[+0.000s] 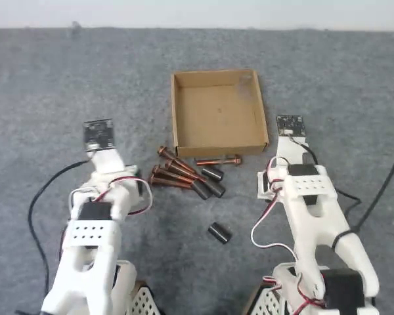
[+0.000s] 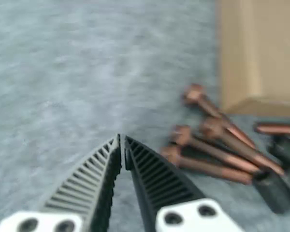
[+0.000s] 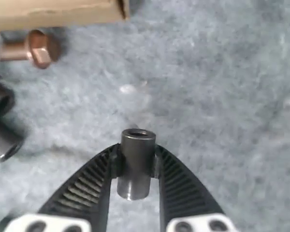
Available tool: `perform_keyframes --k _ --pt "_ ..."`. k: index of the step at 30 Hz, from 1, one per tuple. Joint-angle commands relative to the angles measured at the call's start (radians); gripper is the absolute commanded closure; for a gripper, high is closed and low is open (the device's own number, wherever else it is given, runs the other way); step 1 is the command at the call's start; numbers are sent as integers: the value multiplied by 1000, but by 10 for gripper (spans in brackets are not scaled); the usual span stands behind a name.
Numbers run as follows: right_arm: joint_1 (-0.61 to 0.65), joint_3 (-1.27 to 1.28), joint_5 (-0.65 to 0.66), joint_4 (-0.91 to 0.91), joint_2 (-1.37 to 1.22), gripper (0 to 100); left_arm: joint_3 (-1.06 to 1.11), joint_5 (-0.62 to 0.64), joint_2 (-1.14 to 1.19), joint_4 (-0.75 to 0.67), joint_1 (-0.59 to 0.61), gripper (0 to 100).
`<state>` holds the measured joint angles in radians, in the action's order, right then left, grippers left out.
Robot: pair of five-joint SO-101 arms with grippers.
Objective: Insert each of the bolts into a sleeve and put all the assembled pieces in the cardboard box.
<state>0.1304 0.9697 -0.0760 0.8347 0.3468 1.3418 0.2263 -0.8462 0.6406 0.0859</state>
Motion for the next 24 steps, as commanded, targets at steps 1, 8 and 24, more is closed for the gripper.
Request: perform_keyframes --k 1,8,24 --pt "-24 14 60 -76 62 992 -160 64 -5 115 -57 987" --pt "-19 20 75 -94 61 992 -341 187 18 244 -97 891" --pt "-18 20 75 -94 61 992 -727 442 790 239 -144 888"
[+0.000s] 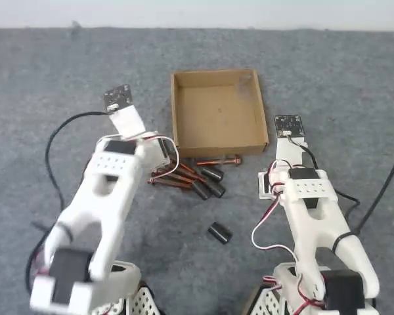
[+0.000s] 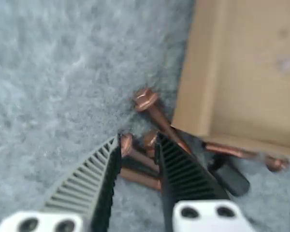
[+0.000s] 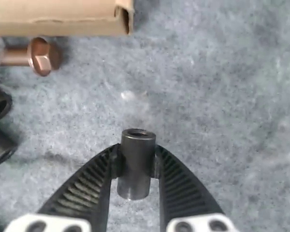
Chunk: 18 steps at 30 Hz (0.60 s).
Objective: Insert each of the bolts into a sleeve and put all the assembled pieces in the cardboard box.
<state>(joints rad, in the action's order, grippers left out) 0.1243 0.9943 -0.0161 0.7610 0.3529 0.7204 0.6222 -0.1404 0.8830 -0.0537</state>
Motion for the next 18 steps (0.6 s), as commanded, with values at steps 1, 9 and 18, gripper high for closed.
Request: perform_keyframes --k 1,9,18 --pt "-12 -5 15 -21 54 992 -133 57 120 -2 -5 888" --pt "-12 -5 17 -21 54 992 -245 66 247 5 -20 891" --pt "-1 -5 17 -21 54 992 -237 135 259 -38 -81 887"
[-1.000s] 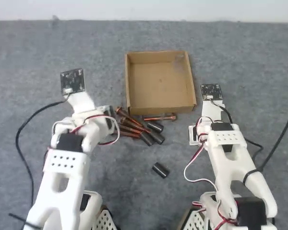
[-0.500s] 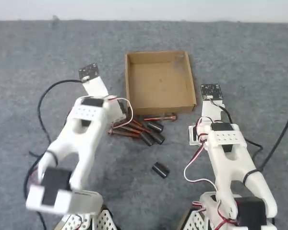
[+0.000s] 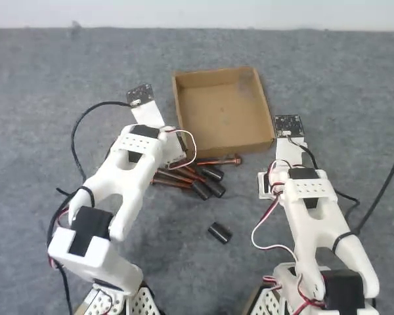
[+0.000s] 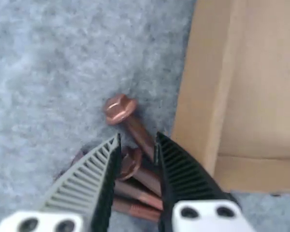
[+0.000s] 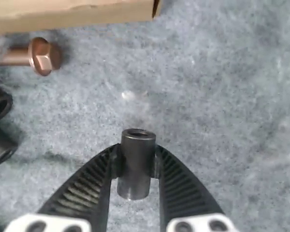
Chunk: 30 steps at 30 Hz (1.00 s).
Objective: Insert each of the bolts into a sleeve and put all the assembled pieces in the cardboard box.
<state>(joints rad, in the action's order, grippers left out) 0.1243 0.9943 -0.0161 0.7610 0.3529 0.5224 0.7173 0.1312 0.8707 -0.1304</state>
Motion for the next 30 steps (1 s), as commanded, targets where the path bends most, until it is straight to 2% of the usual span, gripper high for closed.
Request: perform_keyframes --k 1,12,22,26,30 --pt "-1 -5 17 -21 54 992 -35 40 -12 -26 3 887" --pt "-1 -5 17 -15 54 992 -65 40 37 -18 21 891" --pt "-1 -5 17 -13 54 992 -306 40 232 198 21 893" --pt "-1 -5 17 -13 54 992 -309 38 232 201 21 989" --pt "-1 -5 17 -13 54 992 -308 38 232 201 21 982"
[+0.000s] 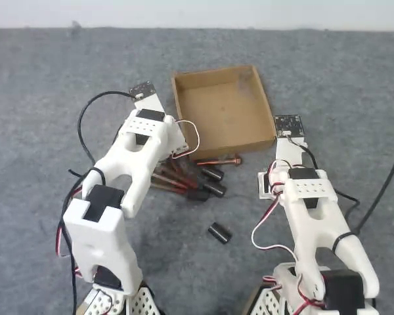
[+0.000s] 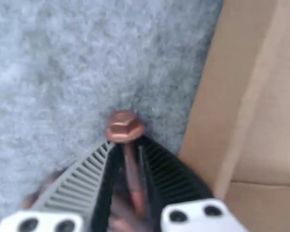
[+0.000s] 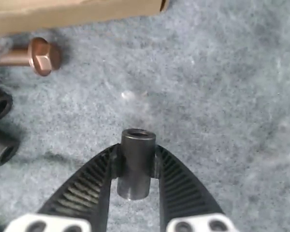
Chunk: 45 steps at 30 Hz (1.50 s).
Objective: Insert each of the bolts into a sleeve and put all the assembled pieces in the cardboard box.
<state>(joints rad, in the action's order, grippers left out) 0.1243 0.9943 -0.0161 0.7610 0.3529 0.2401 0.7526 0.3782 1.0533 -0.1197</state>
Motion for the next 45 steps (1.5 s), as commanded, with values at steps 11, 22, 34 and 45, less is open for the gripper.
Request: perform_keyframes --k 11,22,34,45 --pt "1 -5 17 -16 54 992 -31 5 -23 -40 54 989" --pt "36 -3 17 -13 54 992 97 5 -270 -110 164 989" --pt "38 -9 17 -107 65 992 429 2 -443 -371 209 988" --pt "47 -11 17 -503 56 992 430 -38 -443 -393 215 988"
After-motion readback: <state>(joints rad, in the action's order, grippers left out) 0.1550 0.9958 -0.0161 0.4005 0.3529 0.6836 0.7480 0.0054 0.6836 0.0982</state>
